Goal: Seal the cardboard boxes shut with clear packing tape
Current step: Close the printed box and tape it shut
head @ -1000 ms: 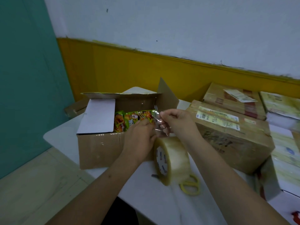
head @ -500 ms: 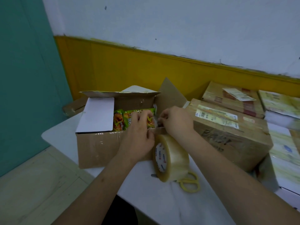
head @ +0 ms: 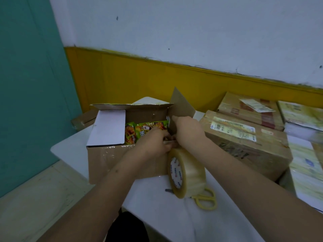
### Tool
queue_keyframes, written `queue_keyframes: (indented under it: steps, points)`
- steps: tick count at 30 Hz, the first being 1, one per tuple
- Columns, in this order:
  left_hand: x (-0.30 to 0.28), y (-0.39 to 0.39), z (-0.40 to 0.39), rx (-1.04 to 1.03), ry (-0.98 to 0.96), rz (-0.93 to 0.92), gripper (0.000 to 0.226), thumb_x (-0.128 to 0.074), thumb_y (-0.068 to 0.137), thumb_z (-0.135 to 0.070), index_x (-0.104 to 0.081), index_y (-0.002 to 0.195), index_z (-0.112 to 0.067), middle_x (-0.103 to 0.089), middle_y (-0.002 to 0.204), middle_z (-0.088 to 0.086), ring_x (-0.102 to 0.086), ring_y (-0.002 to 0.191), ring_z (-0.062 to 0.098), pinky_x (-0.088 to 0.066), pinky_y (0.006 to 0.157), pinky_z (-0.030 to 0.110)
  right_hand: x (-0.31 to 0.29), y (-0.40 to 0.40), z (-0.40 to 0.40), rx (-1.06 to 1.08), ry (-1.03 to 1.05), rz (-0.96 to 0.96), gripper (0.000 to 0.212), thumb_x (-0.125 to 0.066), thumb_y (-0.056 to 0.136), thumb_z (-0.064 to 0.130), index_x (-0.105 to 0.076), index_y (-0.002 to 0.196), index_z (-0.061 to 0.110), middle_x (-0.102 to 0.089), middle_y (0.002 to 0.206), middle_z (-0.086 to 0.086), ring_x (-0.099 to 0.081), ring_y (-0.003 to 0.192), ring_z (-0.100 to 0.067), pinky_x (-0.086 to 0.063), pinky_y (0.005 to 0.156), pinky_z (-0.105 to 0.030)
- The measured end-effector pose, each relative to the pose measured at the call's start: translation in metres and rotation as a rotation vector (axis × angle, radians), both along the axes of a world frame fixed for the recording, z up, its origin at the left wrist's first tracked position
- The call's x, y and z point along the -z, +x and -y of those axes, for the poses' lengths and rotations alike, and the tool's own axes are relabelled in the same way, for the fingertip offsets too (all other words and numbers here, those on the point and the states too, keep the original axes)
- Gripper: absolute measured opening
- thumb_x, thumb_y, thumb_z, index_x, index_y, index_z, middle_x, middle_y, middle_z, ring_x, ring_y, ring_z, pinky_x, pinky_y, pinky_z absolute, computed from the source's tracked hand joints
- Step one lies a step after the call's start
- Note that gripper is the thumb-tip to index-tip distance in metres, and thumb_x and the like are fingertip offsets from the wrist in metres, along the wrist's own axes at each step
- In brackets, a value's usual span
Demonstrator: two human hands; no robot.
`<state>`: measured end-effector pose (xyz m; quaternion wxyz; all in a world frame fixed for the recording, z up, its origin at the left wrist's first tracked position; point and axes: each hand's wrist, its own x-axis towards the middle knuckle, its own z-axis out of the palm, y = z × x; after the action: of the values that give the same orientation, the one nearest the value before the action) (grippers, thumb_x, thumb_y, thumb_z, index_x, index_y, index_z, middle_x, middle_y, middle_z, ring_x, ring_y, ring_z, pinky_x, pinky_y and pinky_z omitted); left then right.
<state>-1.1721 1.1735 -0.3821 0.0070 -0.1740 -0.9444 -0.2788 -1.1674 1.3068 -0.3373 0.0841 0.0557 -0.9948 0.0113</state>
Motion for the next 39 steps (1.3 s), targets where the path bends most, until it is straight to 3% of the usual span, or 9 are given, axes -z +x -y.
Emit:
queue_keyframes:
  steps: [8, 13, 17, 22, 27, 30, 33, 36, 39]
  points:
    - [-0.007, -0.013, -0.003, 0.147, -0.041, 0.134, 0.035, -0.064, 0.097, -0.041, -0.078, 0.098, -0.009, -0.074, 0.094, 0.01, -0.068, 0.091, 0.024, -0.051, 0.079, 0.035, -0.026, 0.002, -0.005, -0.241, 0.288, -0.052, 0.035, -0.061, 0.088, 0.012, -0.063, 0.12, 0.023, -0.065, 0.111, -0.003, -0.062, 0.105, -0.025, -0.041, 0.063, -0.032]
    - [-0.017, -0.019, -0.02, 0.231, -0.134, 0.026, 0.03, -0.064, 0.096, -0.037, -0.074, 0.085, -0.01, -0.07, 0.078, 0.004, -0.064, 0.076, 0.02, -0.05, 0.071, 0.038, -0.021, 0.045, -0.051, -0.115, -0.465, -0.313, 0.012, -0.056, 0.096, 0.029, -0.065, 0.091, 0.023, -0.067, 0.082, 0.003, -0.061, 0.078, -0.017, -0.048, 0.063, -0.035]
    - [-0.01, -0.025, -0.024, 0.201, -0.121, 0.089, 0.045, -0.064, 0.097, -0.039, -0.063, 0.059, -0.014, -0.049, 0.054, 0.002, -0.045, 0.052, 0.011, -0.033, 0.056, 0.033, 0.023, 0.091, -0.049, 0.156, -0.761, 0.066, 0.046, -0.046, 0.091, 0.067, -0.06, 0.091, 0.023, -0.063, 0.083, 0.008, -0.058, 0.078, -0.009, -0.046, 0.068, -0.03]
    - [-0.006, -0.025, -0.025, 0.195, -0.048, 0.084, 0.047, -0.061, 0.1, -0.035, -0.058, 0.054, -0.025, -0.047, 0.052, -0.004, -0.044, 0.052, 0.006, -0.034, 0.058, 0.031, 0.041, 0.119, -0.035, 0.132, -1.169, 0.229, 0.017, -0.049, 0.095, 0.057, -0.057, 0.097, 0.043, -0.06, 0.095, 0.021, -0.057, 0.086, 0.002, -0.045, 0.068, -0.015]
    - [-0.002, -0.02, -0.021, 0.186, -0.005, 0.026, 0.047, -0.059, 0.1, -0.041, -0.059, 0.055, -0.031, -0.056, 0.05, -0.015, -0.05, 0.052, -0.002, -0.032, 0.057, 0.029, 0.048, 0.126, -0.042, 0.118, -1.324, 0.261, 0.024, -0.047, 0.097, 0.052, -0.062, 0.089, 0.035, -0.067, 0.096, 0.015, -0.062, 0.089, -0.001, -0.051, 0.086, -0.029]
    - [0.001, -0.01, -0.016, 0.166, -0.082, -0.061, 0.035, -0.052, 0.102, -0.046, -0.076, 0.087, -0.027, -0.071, 0.082, -0.011, -0.063, 0.079, 0.006, -0.043, 0.067, 0.032, 0.061, 0.134, -0.059, 0.113, -1.236, 0.075, 0.026, -0.045, 0.102, 0.041, -0.061, 0.082, 0.037, -0.064, 0.086, 0.017, -0.059, 0.085, -0.003, -0.044, 0.075, -0.016]
    - [0.006, 0.008, -0.003, 0.034, 0.081, -0.326, 0.032, -0.048, 0.105, -0.034, -0.071, 0.122, -0.018, -0.069, 0.116, 0.001, -0.06, 0.105, 0.014, -0.048, 0.089, 0.032, 0.081, 0.135, -0.088, -0.027, -0.713, -0.013, 0.019, -0.055, 0.098, 0.02, -0.067, 0.085, 0.028, -0.065, 0.083, 0.011, -0.059, 0.079, -0.01, -0.036, 0.065, -0.01]
    - [0.013, 0.056, -0.003, -0.222, 0.484, -0.575, 0.02, -0.05, 0.102, -0.02, -0.069, 0.102, -0.013, -0.063, 0.1, 0.0, -0.057, 0.09, 0.007, -0.042, 0.077, 0.014, 0.093, 0.134, -0.101, -0.19, -0.356, 0.113, 0.01, -0.059, 0.089, 0.02, -0.069, 0.087, 0.022, -0.067, 0.091, -0.002, -0.058, 0.083, -0.02, -0.04, 0.07, -0.027]
    - [0.019, 0.107, -0.026, -0.363, 0.785, -0.267, 0.017, -0.051, 0.103, -0.024, -0.062, 0.091, -0.018, -0.062, 0.081, -0.004, -0.056, 0.07, -0.001, -0.04, 0.061, 0.011, 0.086, 0.136, -0.1, -0.228, -0.317, 0.17, 0.014, -0.068, 0.086, 0.022, -0.058, 0.08, 0.03, -0.061, 0.085, -0.002, -0.056, 0.079, -0.017, -0.046, 0.071, -0.032]
